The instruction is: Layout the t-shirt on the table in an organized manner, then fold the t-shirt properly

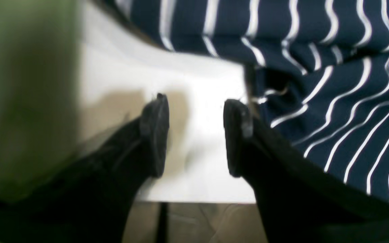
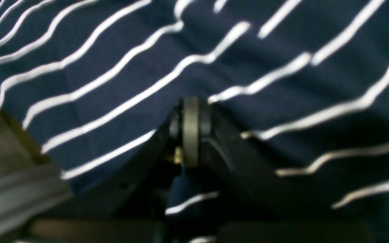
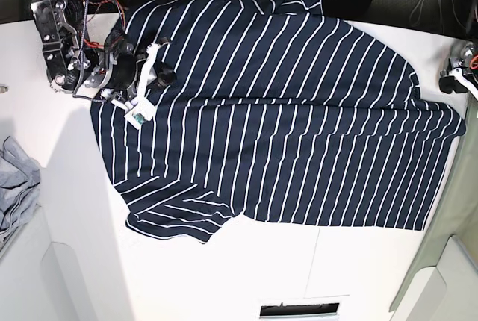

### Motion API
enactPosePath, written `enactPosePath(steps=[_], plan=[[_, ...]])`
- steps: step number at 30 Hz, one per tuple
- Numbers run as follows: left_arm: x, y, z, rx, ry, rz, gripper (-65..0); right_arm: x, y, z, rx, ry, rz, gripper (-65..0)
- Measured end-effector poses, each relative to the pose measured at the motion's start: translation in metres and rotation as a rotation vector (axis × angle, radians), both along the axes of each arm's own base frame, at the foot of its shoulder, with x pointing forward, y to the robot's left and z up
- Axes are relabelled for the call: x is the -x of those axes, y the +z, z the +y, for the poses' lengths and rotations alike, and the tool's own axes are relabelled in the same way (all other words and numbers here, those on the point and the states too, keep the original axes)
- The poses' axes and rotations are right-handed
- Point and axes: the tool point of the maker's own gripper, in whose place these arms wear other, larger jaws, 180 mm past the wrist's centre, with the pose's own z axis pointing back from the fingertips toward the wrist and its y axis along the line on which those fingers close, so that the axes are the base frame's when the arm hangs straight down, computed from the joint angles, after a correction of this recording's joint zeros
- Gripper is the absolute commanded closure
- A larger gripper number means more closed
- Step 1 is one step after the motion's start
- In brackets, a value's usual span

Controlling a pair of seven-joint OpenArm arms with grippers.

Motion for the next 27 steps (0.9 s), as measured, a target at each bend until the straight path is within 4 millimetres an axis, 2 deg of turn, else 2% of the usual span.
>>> enactPosePath(steps=[3,6,9,11,15,19,27], plan=[[-0.004,-0.011,0.002,0.013,0.056,-0.052,-28.8,-0.012,-0.004,-0.014,0.021,-0.026,0.007,0.0],[-0.006,-0.023,0.002,0.004,0.084,-0.061,-28.8,-0.014,-0.004,-0.036,0.043,-0.047,0.002,0.0],[-0.025,-0.026,-0.002,0.051,0.133,-0.096,-28.8,-0.016,-0.002,-0.062,0.086,-0.068,0.004,0.0],[-0.038,-0.025,-0.003,0.075,0.154,-0.114,-28.8,-0.016,-0.001,-0.068,0.081,-0.085,0.011,0.0],[-0.058,-0.024,-0.002,0.101,0.191,-0.134,-28.8,-0.013,-0.001,-0.069,0.080,-0.089,0.031,0.0],[-0.063,-0.025,-0.005,0.113,0.190,-0.129,-28.8,-0.014,0.000,-0.066,0.058,-0.101,0.034,0.0],[-0.082,-0.024,-0.034,0.144,0.080,-0.124,-28.8,-0.014,0.000,-0.058,0.037,-0.106,0.035,0.0]])
